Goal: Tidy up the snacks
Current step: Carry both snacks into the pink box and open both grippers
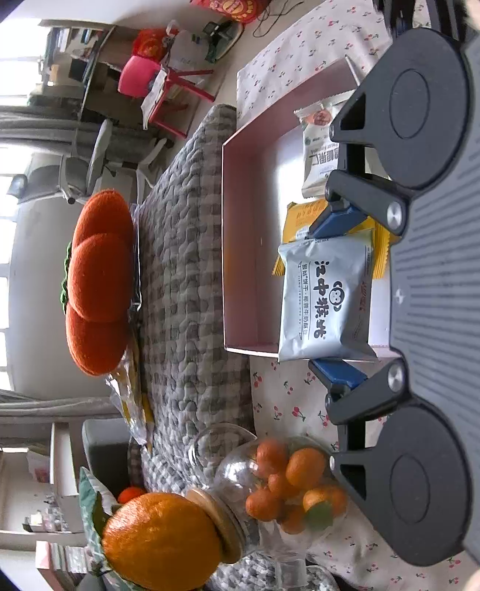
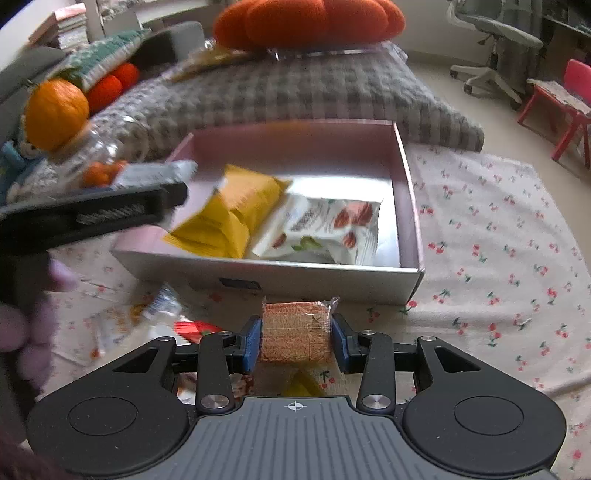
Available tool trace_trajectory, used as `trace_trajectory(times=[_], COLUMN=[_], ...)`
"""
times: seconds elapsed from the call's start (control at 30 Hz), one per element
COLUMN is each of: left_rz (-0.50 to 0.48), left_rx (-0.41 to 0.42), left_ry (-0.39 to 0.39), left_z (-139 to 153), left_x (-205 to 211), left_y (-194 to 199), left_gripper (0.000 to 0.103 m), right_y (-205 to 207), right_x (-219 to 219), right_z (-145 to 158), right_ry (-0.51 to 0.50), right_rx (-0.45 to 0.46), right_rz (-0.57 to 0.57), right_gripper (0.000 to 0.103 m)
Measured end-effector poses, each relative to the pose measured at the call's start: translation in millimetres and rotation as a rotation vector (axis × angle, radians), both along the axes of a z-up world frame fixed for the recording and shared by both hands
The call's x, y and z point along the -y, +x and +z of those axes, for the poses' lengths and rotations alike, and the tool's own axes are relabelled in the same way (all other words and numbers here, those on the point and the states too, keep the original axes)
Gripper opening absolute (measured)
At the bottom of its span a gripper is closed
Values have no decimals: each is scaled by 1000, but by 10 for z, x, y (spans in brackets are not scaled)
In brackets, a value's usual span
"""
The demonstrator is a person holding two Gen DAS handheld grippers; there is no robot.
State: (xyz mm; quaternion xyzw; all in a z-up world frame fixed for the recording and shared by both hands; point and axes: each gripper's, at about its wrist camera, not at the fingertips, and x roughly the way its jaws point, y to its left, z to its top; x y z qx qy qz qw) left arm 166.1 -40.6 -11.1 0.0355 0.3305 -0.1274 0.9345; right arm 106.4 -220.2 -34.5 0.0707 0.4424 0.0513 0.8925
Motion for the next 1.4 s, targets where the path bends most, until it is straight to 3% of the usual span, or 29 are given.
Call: trace_trajectory(times=[0.3, 0.57, 0.67, 0.77, 0.83, 0.9, 1.4], left_rz=[21, 22, 7, 1, -3, -9, -46], left_rx=[-25, -27, -24, -19, -15, -13, -16], left_ry=[-25, -42, -29, -12, -5, 1, 83], left_z=[-64, -109, -115, -113, -98, -77, 189], left_x=[-34, -33, -6, 32, 50, 67, 108], left_y=[104, 163, 162, 149, 133, 111, -283], left_gripper=[67, 66, 70, 77, 82, 84, 94], right_y=[170, 687, 797, 838, 825, 787, 242], right_x=[165, 311, 366, 355, 360, 375, 375], right_z=[400, 219, 158, 139, 156, 183, 583], right_ry=[65, 63, 80, 41, 36, 54, 28], right_rx=[108, 120, 127, 137, 146, 155, 174], right_rz=[-59, -137, -154, -163, -164, -162, -112], right_gripper=[39, 39, 41, 51, 66, 71, 83])
